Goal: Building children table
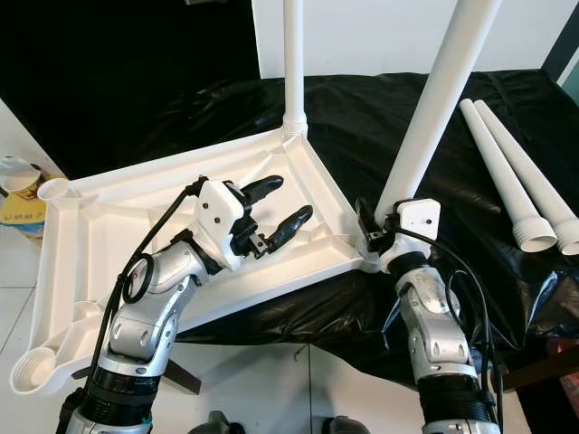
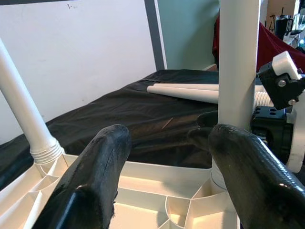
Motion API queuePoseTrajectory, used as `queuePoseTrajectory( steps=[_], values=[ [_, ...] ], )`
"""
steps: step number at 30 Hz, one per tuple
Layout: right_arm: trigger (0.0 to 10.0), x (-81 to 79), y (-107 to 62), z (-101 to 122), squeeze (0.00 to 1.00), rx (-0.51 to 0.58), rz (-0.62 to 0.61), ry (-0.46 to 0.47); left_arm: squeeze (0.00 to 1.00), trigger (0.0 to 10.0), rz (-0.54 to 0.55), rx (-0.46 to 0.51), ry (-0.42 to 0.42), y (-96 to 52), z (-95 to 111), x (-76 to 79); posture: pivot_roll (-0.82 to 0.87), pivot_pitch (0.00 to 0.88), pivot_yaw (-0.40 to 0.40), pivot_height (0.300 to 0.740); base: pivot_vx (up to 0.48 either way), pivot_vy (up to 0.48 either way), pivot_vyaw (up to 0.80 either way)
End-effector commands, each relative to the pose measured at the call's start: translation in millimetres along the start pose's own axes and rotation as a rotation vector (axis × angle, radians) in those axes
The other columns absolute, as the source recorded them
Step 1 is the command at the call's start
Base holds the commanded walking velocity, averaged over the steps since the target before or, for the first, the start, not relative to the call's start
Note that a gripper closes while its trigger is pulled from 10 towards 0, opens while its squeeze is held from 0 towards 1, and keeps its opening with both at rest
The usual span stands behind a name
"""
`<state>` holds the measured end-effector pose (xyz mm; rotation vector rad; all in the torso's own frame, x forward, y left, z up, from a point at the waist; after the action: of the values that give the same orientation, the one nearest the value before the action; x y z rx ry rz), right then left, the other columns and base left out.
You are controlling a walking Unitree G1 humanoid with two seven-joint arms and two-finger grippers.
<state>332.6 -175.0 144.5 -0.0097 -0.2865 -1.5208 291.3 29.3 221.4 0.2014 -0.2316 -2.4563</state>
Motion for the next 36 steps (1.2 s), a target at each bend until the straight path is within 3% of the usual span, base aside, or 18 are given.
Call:
queuePoseTrajectory(
  steps=[1,4,7,12,28,36],
  values=[
    [10.0,3.3,-19.5,-52.3,0.0,-0.272,-0.126,0.008,0.0,10.0,0.081,0.016,0.001,-2.0,1.8,-5.7,0.04,0.094,0.031,0.74,0.0,0.0,0.0],
    [10.0,11.8,-26.8,-55.4,0.0,-0.334,-0.337,-0.011,0.0,10.0,0.08,0.018,0.002,-1.6,1.8,-5.1,0.04,0.09,0.026,0.74,0.0,0.0,0.0],
    [10.0,9.6,-29.5,-54.2,0.0,-0.35,-0.407,-0.014,0.0,10.0,0.08,0.018,0.003,-1.7,1.7,-4.9,0.04,0.085,0.023,0.74,0.0,0.0,0.0],
    [10.0,-6.7,-27.2,-44.7,0.0,-0.328,-0.389,-0.005,0.0,10.0,0.081,0.02,0.003,-2.0,1.5,-4.4,0.04,0.08,0.02,0.74,0.0,0.0,0.0],
    [10.0,-1.3,-27.7,-22.8,0.0,-0.24,-0.434,-0.022,0.0,10.0,0.08,0.025,0.001,-0.6,1.1,-3.4,0.03,0.076,0.014,0.74,0.0,0.0,0.0],
    [10.0,2.0,-33.7,-30.6,0.0,-0.283,-0.45,-0.007,0.0,10.0,0.078,0.027,-0.004,-0.4,0.7,-1.9,0.03,0.081,0.015,0.74,0.0,0.0,0.0]
  ],
)
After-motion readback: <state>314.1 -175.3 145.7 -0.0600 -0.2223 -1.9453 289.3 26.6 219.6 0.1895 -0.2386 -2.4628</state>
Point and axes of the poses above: a point about 5 cm out from each wrist's last joint towards the gripper, its own y axis pointing out of the wrist towards the gripper, its own z axis along the axis of the wrist's last joint, x = y × z, the point moved 4 cm from there along y, pointing out of the wrist towards the gripper, and after that the axes turned 13 degrees about -y, right-handed, at the moved point
